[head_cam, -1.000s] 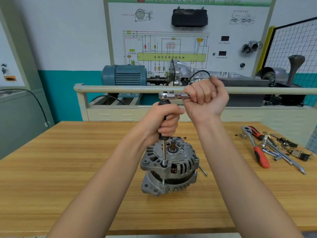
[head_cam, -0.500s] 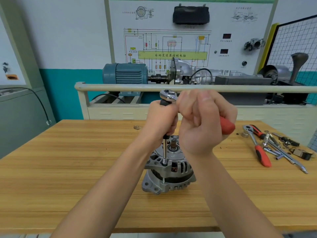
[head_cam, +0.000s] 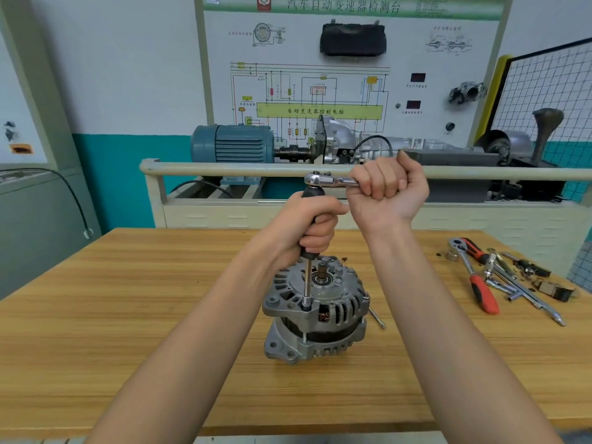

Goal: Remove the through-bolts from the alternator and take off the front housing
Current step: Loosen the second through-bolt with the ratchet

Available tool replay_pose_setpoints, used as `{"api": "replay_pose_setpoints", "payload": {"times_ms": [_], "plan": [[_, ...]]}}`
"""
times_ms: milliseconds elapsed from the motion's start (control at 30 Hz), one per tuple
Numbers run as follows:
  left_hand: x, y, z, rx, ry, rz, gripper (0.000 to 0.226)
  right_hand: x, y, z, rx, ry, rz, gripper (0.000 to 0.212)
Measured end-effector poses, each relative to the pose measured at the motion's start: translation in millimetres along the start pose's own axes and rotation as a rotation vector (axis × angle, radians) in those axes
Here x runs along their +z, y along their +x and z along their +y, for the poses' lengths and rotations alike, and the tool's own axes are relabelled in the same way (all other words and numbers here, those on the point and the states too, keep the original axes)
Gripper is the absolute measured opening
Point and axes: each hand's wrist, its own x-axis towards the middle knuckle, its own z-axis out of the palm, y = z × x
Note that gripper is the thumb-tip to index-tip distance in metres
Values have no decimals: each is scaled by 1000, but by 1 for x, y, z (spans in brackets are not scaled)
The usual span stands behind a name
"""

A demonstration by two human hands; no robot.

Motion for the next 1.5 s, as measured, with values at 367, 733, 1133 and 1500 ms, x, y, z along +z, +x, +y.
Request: {"api": "replay_pose_setpoints", "payload": {"times_ms": [367,733,1133,1500], "plan": [[13,1,-6,85,43,427,46,18,-51,42,-642,-857,-490,40],[-1,-8,-6,129,-23,186,45,16,-30,12,-209,-460,-376,47],[-4,0,-5,5,-73,37,56,6,-6,4,-10,-125,-66,46],[8,-1,-10,102,54,389,53,19,-54,44,-628,-842,-480,37]]}}
